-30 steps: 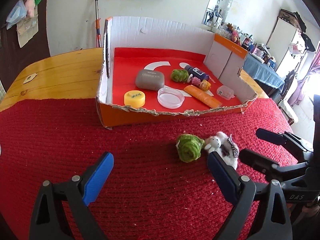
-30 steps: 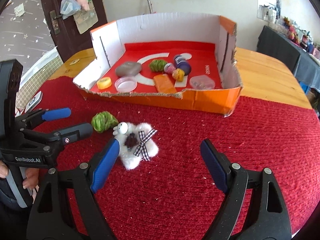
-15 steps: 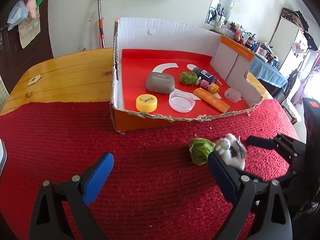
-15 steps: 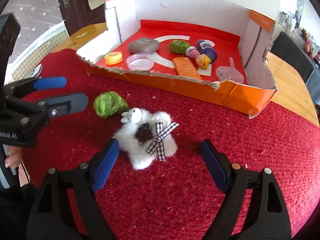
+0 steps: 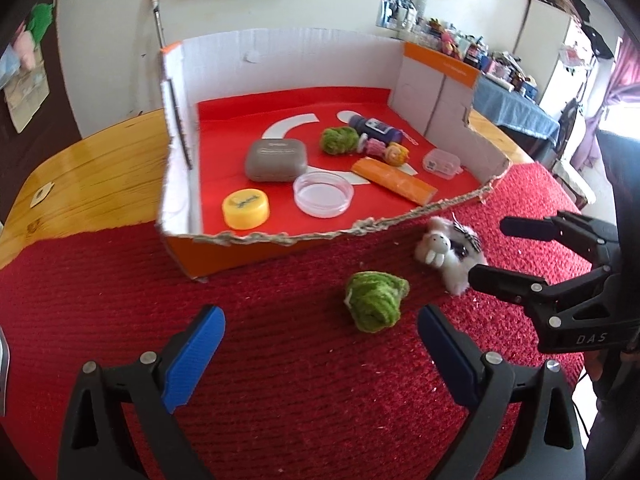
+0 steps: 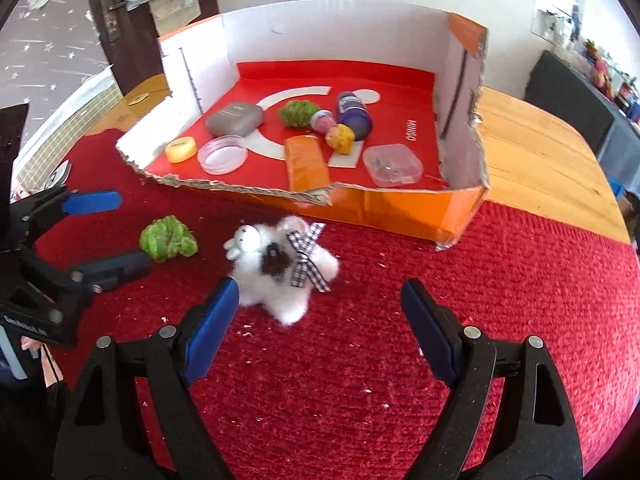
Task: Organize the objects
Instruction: 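Grasp the white plush bunny with the right gripper while the left gripper grasps the green plush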
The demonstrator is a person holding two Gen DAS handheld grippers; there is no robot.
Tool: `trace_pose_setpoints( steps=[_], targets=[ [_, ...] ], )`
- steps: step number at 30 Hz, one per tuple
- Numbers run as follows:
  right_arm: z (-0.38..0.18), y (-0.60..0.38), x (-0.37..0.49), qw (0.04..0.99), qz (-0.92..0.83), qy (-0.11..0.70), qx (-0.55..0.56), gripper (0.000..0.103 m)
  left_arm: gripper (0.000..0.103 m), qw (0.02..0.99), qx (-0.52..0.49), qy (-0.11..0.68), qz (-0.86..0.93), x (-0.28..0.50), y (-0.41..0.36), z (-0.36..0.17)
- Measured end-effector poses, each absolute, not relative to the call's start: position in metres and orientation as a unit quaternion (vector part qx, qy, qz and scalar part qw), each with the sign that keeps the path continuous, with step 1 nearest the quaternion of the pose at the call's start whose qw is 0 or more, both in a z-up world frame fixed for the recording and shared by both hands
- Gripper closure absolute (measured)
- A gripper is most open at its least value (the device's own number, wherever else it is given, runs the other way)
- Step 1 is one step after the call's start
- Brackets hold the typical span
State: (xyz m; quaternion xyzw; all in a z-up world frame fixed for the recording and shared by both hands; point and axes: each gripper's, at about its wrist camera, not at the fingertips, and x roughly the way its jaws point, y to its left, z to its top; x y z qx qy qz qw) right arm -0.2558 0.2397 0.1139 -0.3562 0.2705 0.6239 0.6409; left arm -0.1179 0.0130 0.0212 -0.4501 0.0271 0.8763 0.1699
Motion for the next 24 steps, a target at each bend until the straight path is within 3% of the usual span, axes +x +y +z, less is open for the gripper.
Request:
trace_pose_setpoints(
  steps=[8,24],
  targets=[
    [0.108,0.252,-0.263,0.635,0.627,0.274,-0.359,0.02,0.006,0.181,-0.452,0.032,0.873,-0.124,0.018,0.017],
    [0.1,0.257,-0.269,0.656,0.61,0.259,-0.361,0.021,0.034,0.207,-0.441,0.051,0.872,-0.121,0.027,0.012]
  ],
)
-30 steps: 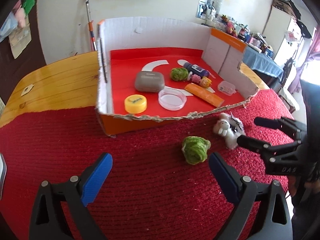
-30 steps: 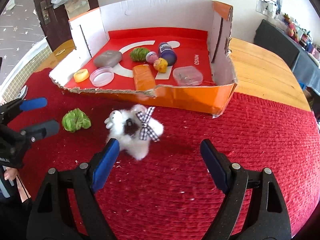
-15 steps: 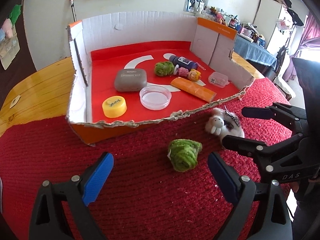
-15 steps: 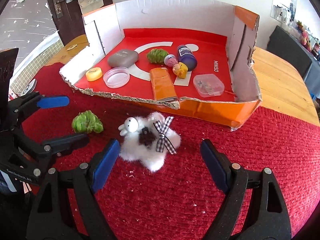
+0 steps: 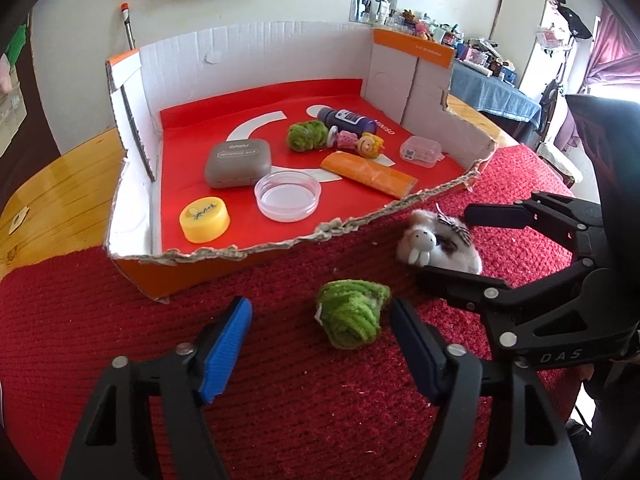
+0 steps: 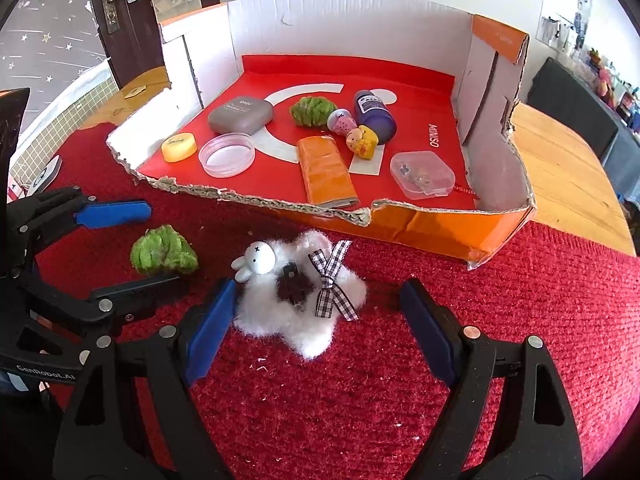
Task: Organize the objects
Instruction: 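Grasp the white plush bunny with the right gripper while the left gripper grasps the green plush, then carry the white plush bunny into the box while the left gripper carries the green plush inside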
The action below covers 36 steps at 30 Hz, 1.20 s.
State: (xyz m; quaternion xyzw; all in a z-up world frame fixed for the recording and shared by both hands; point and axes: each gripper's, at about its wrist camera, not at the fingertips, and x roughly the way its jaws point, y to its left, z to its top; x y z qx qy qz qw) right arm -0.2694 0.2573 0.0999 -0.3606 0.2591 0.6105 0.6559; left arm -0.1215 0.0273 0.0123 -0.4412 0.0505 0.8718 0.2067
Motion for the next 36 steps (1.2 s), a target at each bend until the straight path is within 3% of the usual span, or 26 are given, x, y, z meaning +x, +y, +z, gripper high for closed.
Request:
trace_pose_setpoints(
  steps=[5,7,8,36],
  targets=[
    [0.098,0.256,-0.275,0.656,0.612,0.244,-0.368,0.034,0.054,0.217,-0.437,0.04,0.872,-0.122,0.026,0.014],
    [0.098,0.255,-0.278,0.654,0.616,0.24,-0.367,0.044,0.071,0.228,-0.44,0.031,0.868,-0.122,0.025,0.014],
    [0.099,0.254,-0.279,0.651,0.62,0.238,-0.367,0.047,0.074,0.232,-0.441,0.026,0.867,-0.122,0.025,0.014],
    [0.123,0.226,-0.284,0.654,0.638,0.241,-0.327,0.05,0.074,0.231,-0.413,0.021,0.881,-0.106,0.021,0.038]
  ],
)
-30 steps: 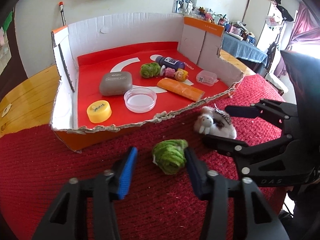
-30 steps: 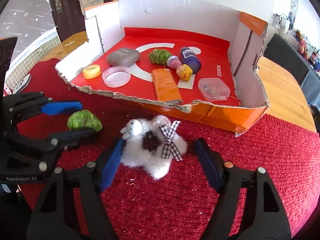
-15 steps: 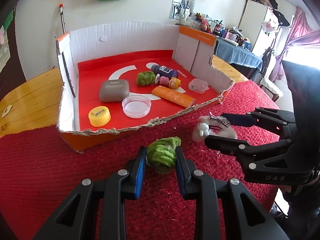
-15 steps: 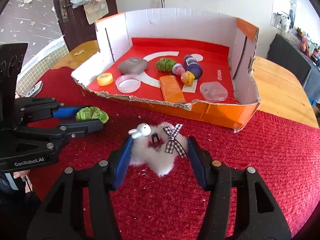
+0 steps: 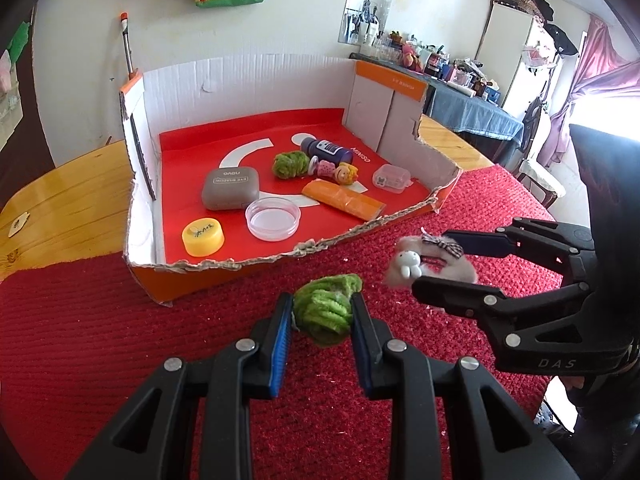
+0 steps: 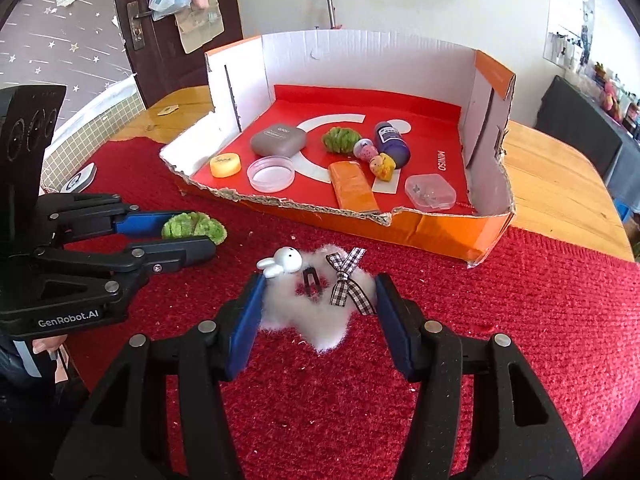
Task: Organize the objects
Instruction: 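Carry the white plush bunny into the box while the left gripper carries the green plush inside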
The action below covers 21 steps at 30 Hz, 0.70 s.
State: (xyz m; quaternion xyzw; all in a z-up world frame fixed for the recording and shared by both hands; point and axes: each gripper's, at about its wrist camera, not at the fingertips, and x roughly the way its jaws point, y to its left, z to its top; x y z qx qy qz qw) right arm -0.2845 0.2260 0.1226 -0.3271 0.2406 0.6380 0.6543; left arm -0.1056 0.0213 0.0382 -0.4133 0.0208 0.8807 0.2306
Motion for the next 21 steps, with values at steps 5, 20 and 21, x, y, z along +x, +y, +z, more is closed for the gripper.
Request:
trace_pose_setpoints(
  steps=[5,20,21],
  targets=[
    [0.122,0.225,-0.287,0.654,0.638,0.242,-0.327,0.05,0.074,0.23,-0.412,0.021,0.882,-0.105,0.021,0.039],
    [0.176,0.217,-0.289,0.662,0.653,0.223,-0.291,0.05,0.074,0.222,-0.388,0.016,0.894,-0.122,0.016,0.083],
    [0.182,0.22,-0.289,0.665,0.653,0.218,-0.29,0.05,0.074,0.219,-0.388,0.018,0.895,-0.128,0.017,0.087]
  ],
)
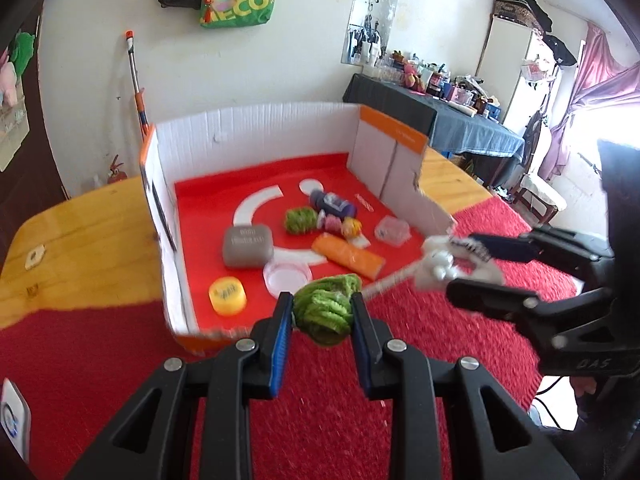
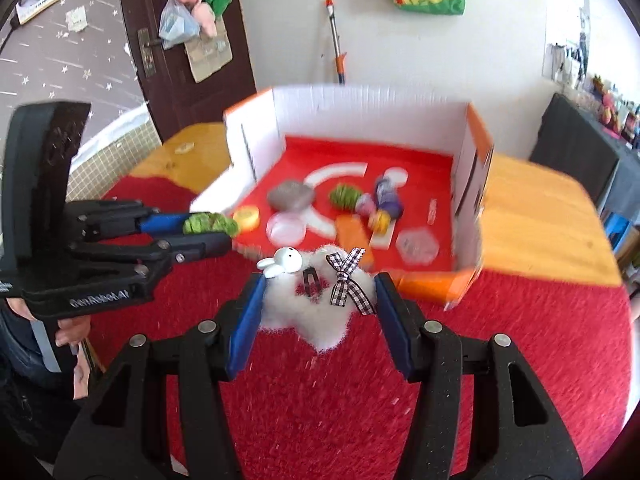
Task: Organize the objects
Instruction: 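Carry the white plush bunny into the box while the left gripper carries the green plush inside, then lower the white bunny onto the box floor while the left gripper lowers the green plush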
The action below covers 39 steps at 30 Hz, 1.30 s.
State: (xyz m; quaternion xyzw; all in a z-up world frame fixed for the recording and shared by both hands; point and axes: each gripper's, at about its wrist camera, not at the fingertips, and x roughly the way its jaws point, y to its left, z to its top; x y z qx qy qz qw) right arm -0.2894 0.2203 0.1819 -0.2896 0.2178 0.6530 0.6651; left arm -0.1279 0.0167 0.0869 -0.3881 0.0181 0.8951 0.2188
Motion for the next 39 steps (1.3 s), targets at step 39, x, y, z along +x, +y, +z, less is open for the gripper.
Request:
trace_pose_setpoints(
  steps=[39],
  targets=[
    [0.153,0.487,-0.22,0.671,0.53,0.396,-0.332,0.05,0.074,0.139,-0.528,0.059,0.836,-0.315,0.037,0.035]
  ],
)
